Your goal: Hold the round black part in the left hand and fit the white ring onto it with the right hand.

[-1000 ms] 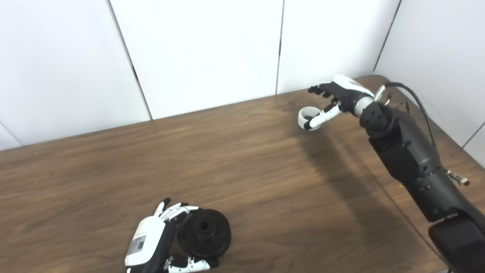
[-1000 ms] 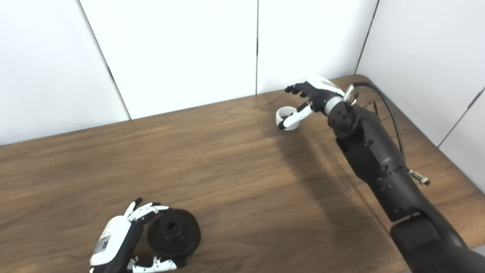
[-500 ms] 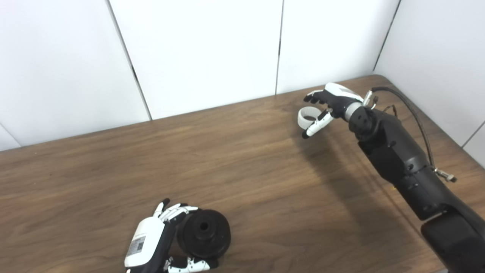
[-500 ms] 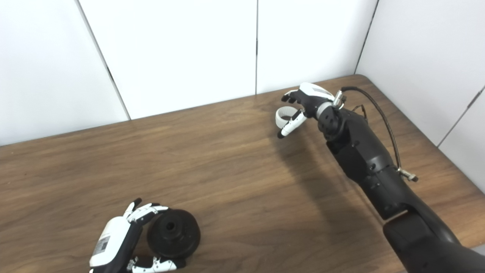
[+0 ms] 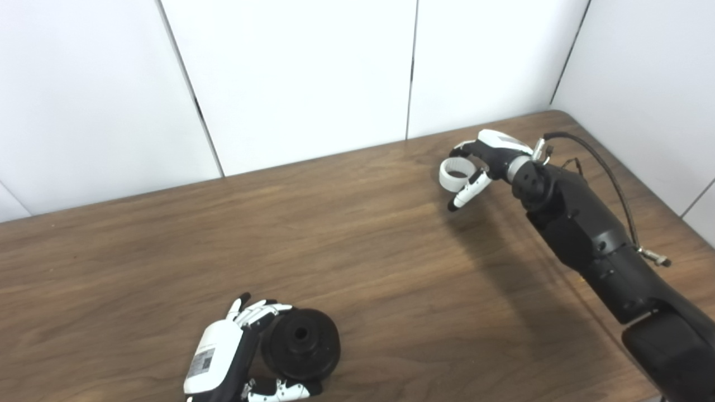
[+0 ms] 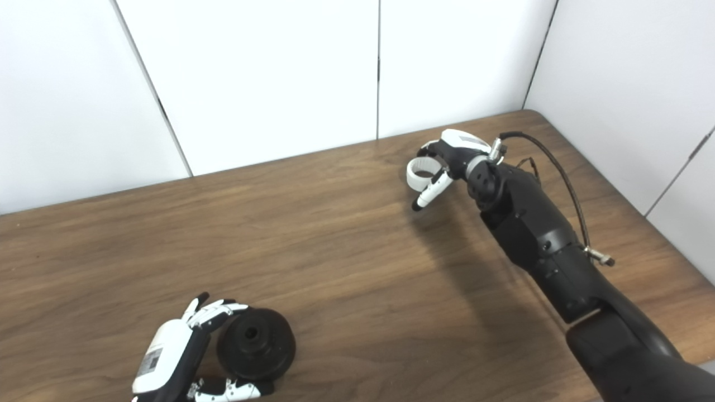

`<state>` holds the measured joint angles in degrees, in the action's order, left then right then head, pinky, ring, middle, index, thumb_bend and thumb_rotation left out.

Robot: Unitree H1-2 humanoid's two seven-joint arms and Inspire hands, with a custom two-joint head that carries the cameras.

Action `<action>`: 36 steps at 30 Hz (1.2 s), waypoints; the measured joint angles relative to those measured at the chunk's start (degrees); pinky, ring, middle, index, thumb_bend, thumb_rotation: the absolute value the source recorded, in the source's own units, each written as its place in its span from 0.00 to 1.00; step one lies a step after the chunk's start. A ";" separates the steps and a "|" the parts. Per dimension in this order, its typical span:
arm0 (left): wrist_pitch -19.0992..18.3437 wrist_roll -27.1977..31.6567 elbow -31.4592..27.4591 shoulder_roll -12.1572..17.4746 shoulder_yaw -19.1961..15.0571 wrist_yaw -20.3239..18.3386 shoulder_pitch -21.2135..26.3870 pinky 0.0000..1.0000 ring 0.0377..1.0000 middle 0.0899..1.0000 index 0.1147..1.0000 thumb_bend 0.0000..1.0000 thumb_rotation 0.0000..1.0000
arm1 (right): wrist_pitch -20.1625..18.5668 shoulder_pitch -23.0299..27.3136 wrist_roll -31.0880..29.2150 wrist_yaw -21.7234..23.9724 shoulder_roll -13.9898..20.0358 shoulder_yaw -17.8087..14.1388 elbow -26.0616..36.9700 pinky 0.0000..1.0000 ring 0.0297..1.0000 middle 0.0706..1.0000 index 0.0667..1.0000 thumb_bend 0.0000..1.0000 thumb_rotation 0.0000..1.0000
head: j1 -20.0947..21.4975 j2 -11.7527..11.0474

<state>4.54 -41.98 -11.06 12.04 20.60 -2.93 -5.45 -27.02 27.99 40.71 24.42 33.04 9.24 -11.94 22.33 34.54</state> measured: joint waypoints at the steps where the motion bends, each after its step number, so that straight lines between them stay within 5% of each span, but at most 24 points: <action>1: -0.14 -0.01 -0.04 0.00 0.00 -0.02 -0.02 1.00 0.84 0.75 0.42 0.52 0.05 | 0.00 0.01 0.05 0.01 0.02 0.00 -0.06 0.92 0.93 0.89 0.84 0.92 0.25 | 0.00 0.00; 15: -1.81 -0.45 -1.76 0.03 0.27 -1.48 -0.24 1.00 0.85 0.74 0.42 0.52 0.05 | 0.85 0.12 0.94 -1.77 1.93 2.82 -0.84 0.94 1.00 0.94 0.71 0.89 0.28 | 0.44 0.61; 36: -2.83 -1.07 -2.64 0.00 0.26 -2.50 -0.25 1.00 0.85 0.75 0.42 0.52 0.05 | 1.31 0.13 0.92 -2.13 3.23 4.37 -0.82 0.92 1.00 0.93 0.67 0.88 0.27 | 0.09 1.32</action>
<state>1.71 -43.05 -13.70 12.04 20.86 -5.43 -5.70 -25.71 28.13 41.63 22.28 36.28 13.61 -12.75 22.41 35.86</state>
